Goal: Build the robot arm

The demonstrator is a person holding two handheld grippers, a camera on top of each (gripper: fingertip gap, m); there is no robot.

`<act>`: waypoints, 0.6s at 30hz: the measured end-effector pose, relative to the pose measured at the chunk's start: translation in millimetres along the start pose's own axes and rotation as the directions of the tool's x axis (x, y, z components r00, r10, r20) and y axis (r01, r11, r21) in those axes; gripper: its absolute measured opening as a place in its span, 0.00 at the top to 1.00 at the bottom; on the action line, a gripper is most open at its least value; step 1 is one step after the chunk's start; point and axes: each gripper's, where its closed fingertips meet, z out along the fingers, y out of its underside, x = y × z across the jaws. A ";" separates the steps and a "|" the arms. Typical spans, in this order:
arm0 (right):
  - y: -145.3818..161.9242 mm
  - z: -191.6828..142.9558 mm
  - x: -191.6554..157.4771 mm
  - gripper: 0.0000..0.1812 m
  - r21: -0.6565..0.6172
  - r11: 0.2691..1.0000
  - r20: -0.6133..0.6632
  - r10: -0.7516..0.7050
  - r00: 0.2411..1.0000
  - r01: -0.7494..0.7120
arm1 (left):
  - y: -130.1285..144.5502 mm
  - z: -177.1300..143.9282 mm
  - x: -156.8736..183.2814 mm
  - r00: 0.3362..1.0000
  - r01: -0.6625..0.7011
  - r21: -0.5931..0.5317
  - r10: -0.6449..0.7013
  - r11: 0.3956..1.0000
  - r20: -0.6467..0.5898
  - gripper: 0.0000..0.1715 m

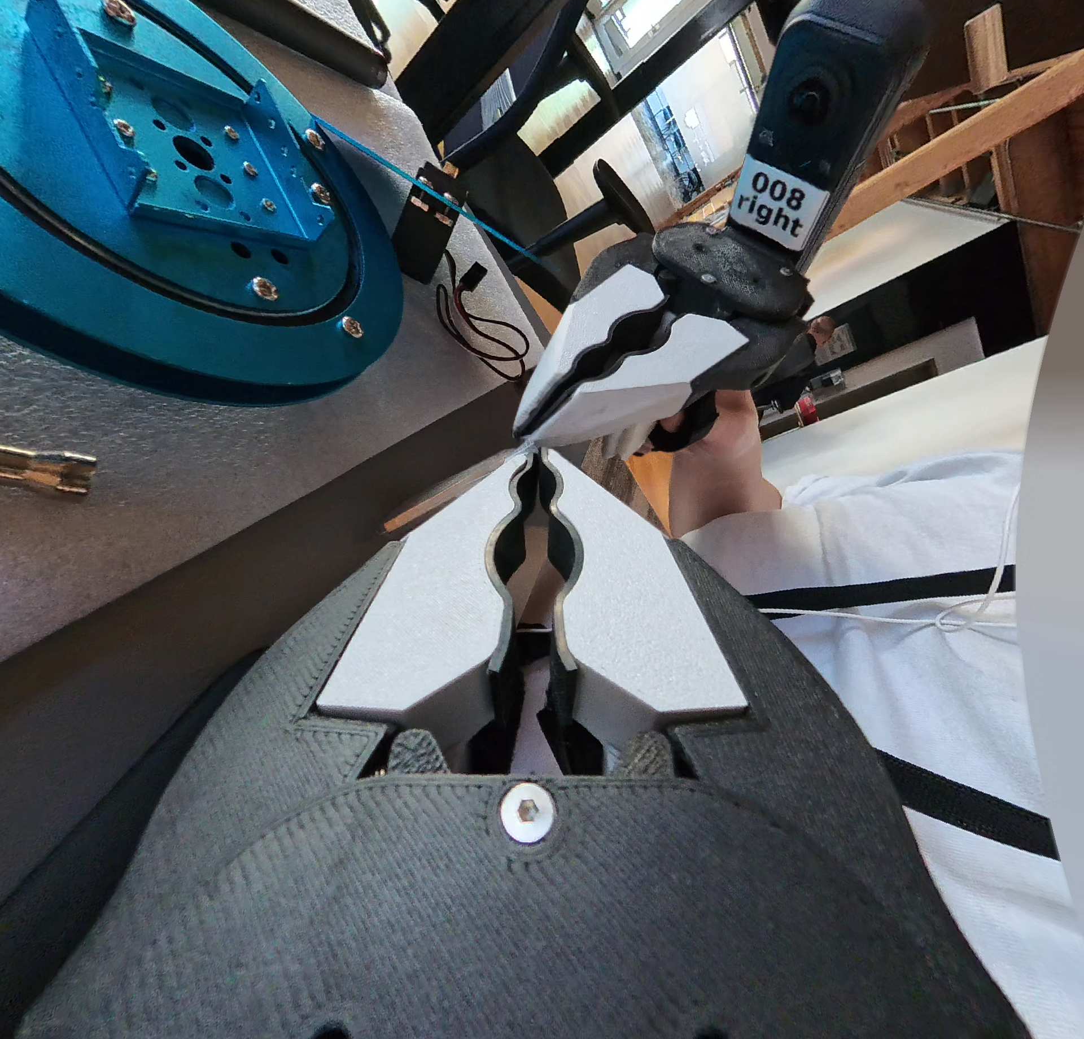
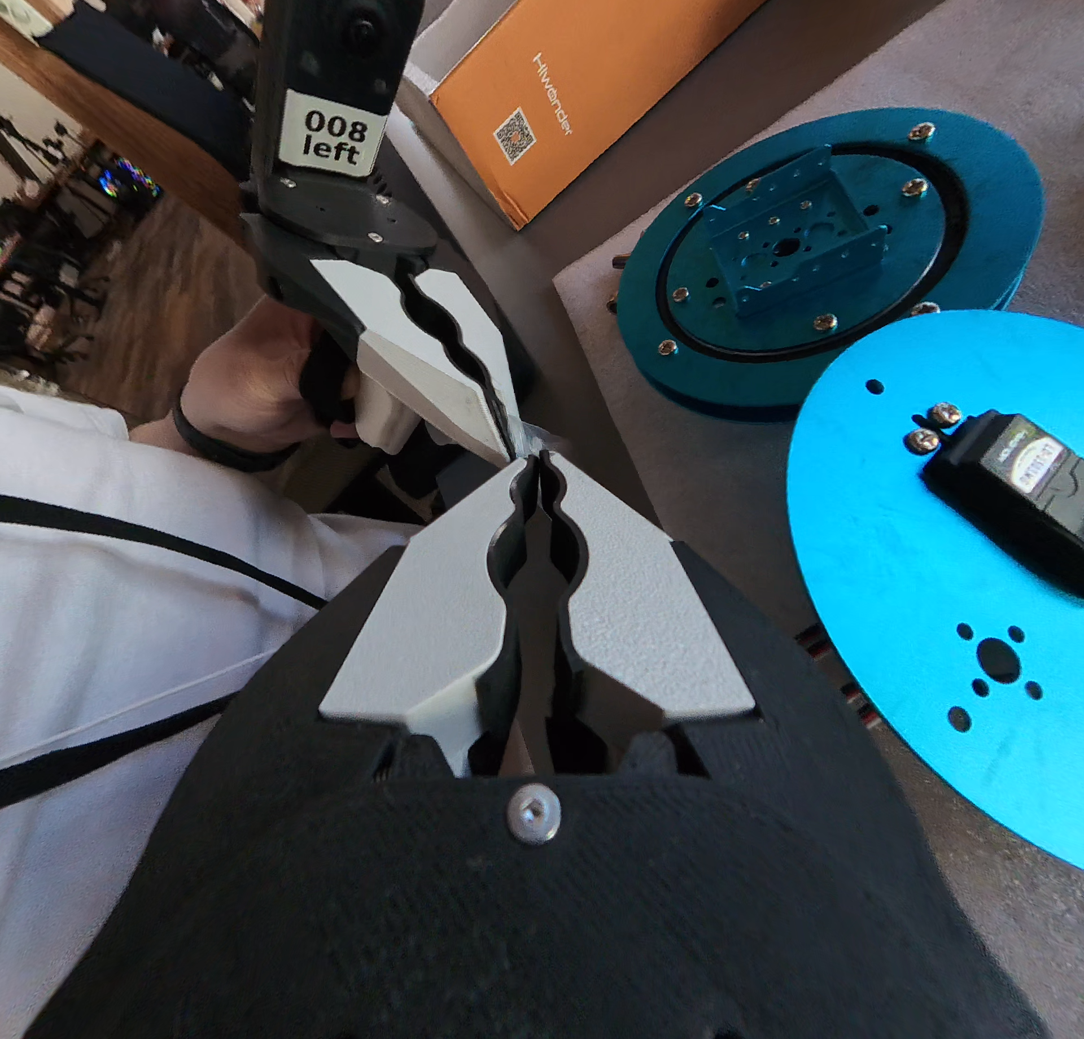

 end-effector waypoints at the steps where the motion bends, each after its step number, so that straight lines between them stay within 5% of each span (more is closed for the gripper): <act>1: 0.0 -0.7 -0.6 1.00 -0.005 1.000 0.000 -0.021 1.000 0.021 | 0.8 0.3 0.6 1.000 -0.005 -0.006 0.004 1.000 -0.003 1.00; 13: 16.0 -7.2 -12.0 0.98 -0.149 0.966 0.087 -0.200 0.976 0.211 | 19.9 9.2 11.6 0.982 -0.187 -0.175 0.189 0.967 -0.005 1.00; 18: 23.3 -5.5 -20.3 0.97 -0.169 0.966 0.162 -0.168 0.972 0.196 | 31.9 9.9 20.4 0.970 -0.243 -0.263 0.235 0.934 -0.063 1.00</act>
